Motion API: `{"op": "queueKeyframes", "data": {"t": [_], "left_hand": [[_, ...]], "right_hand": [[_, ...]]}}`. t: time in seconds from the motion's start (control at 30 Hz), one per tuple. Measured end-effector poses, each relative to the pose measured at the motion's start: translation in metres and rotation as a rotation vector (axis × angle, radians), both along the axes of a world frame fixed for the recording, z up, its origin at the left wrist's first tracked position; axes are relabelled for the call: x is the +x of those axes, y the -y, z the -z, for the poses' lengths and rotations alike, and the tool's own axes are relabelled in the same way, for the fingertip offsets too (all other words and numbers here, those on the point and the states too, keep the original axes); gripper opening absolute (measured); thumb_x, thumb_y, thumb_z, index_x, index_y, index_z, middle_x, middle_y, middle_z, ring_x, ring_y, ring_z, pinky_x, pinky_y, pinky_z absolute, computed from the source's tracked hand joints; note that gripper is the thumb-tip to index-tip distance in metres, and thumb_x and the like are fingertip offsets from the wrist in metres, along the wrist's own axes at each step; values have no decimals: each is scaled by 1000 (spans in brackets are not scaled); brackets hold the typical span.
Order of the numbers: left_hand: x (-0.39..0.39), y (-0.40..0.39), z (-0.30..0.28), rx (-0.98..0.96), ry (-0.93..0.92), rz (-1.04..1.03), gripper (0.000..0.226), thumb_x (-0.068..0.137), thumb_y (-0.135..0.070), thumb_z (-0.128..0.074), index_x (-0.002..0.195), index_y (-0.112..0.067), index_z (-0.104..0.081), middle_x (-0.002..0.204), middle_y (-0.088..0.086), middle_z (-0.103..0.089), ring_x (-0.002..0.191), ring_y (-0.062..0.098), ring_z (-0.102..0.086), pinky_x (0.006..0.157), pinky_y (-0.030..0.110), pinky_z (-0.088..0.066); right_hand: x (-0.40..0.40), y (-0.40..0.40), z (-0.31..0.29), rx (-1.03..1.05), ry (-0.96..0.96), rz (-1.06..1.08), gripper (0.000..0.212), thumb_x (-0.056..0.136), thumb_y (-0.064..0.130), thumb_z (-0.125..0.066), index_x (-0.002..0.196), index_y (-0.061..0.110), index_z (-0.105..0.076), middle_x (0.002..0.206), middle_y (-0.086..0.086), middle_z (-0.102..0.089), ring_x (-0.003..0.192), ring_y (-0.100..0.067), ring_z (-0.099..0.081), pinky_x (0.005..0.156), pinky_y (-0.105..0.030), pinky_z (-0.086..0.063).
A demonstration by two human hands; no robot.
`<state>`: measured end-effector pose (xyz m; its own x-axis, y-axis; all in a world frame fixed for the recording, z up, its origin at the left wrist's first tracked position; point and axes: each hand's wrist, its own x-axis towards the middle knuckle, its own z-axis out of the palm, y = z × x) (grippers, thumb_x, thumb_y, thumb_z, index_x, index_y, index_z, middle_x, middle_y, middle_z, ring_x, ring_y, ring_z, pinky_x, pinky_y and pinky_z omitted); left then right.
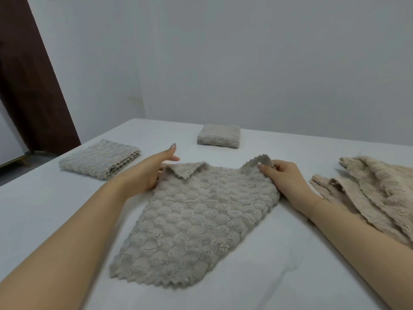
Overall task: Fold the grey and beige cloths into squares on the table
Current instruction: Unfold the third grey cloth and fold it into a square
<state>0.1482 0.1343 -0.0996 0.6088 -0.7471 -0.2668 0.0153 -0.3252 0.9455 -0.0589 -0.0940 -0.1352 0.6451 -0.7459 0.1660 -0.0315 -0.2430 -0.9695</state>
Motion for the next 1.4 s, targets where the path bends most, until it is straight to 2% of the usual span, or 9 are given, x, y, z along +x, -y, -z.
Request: {"op": "queueKeyframes", "data": {"t": [0.13,0.23,0.47,0.6,0.73,0.9,1.03,1.23,1.4], "left_hand": [[9,-14,9,-7,138,148,95,45,-63,-83,129,-37,-49,132,-5,-49,114,8,-51,88,23,-39],[8,-13,15,7,290,183,78,66,-27,-84,133,-37,-46,131,-6,-45,121,7,-40,90,16,-35],[7,0,39,-246,435,-189,13,81,-21,-74,81,-11,-65,69,7,-61,47,15,-45,41,24,-37],[18,0,42,-111,661,-283,21,84,-37,-68,74,-19,-64,66,-4,-60,57,17,-51,57,31,-40],[14,-2,40,-80,756,-467,24,90,-40,-57,80,-18,-62,78,-2,-64,72,21,-58,67,36,-45],[-13,-7,6,-163,907,-56,23,89,-35,-62,73,-21,-72,64,-6,-67,58,11,-56,63,29,-46],[-27,4,8,45,1089,230,21,89,-37,-60,93,-23,-76,106,-11,-71,97,3,-63,87,30,-51],[-16,8,24,282,1295,247,44,97,-48,-39,130,-26,-56,143,-9,-48,132,9,-41,113,36,-19],[-6,4,33,501,1093,219,60,96,-58,-24,150,-31,-21,159,-9,-10,147,9,-7,118,45,0]], "right_hand": [[0,3,1,-69,-17,32,33,88,24,-66,87,-9,-65,89,-26,-70,81,-33,-68,81,-51,-55],[-1,3,1,-99,-39,56,32,87,24,-67,85,-8,-65,88,-27,-70,78,-30,-66,82,-53,-54],[-1,7,4,-135,-67,92,44,82,34,-69,81,-10,-61,85,-30,-67,70,-26,-61,77,-53,-53],[-1,11,8,-161,-90,119,59,72,48,-67,79,-10,-58,84,-33,-64,66,-21,-55,70,-48,-52],[0,10,7,-187,-95,151,44,83,31,-69,79,-12,-60,83,-32,-65,65,-19,-53,65,-35,-44],[0,12,8,-201,-105,161,39,83,29,-69,77,-9,-62,80,-28,-67,65,-18,-53,64,-31,-43],[0,13,9,-205,-101,146,40,82,31,-69,79,-8,-63,83,-28,-67,66,-20,-56,70,-45,-52],[1,15,10,-212,-110,150,41,81,33,-69,81,-8,-63,83,-28,-67,66,-21,-57,72,-48,-53],[2,15,10,-232,-108,148,36,83,30,-68,81,-6,-65,83,-26,-68,68,-29,-61,74,-47,-53]]}}
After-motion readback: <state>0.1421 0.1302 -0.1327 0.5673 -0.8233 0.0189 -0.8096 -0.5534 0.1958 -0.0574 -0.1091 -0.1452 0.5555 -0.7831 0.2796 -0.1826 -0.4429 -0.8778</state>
